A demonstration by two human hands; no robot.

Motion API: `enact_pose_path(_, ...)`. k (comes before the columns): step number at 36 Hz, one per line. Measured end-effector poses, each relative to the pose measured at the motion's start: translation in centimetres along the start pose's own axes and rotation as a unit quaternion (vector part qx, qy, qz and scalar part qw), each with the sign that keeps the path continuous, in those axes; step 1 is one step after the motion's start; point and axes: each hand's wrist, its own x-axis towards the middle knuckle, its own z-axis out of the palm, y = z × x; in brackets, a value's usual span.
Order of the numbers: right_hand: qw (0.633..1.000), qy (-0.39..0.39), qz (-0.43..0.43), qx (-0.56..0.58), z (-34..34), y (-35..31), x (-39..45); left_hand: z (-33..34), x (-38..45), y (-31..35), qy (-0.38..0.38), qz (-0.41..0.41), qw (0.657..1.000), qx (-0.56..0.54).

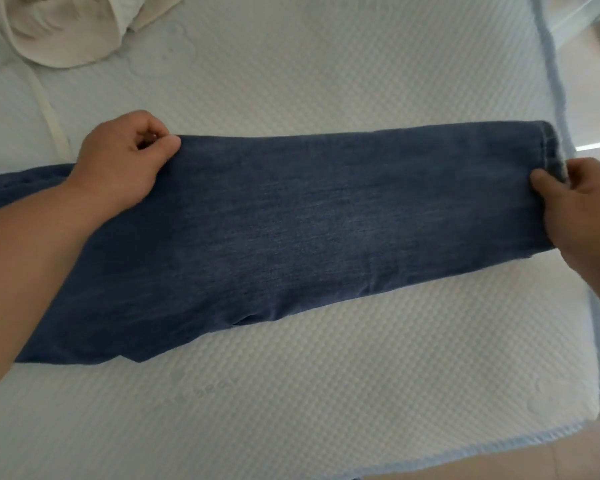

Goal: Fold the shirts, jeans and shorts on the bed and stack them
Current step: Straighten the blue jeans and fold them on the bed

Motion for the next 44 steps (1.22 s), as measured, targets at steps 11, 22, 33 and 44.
enact_pose_path(11, 0.997, -0.019, 0.015, -0.076, 2.2, 0.7, 1.6, 4.8, 0.8, 3.7, -0.094, 0.123, 0.981, 0.117)
enact_pose_path(22, 0.994, 0.026, -0.003, -0.108, 2.2, 1.4, 1.2, 6.9, 2.8, 5.2, -0.069, 0.070, 0.994, 0.045)
enact_pose_path(33, 0.984, 0.026, -0.074, -0.162, 2.9, -2.0, -2.5, 6.5, -0.6, 4.4, 0.070, 0.035, 0.993, 0.091)
enact_pose_path(44, 0.925, -0.279, -0.232, -0.115, 12.1, -10.9, -19.3, -1.0, -15.6, -5.3, 0.076, -0.164, 0.983, 0.038)
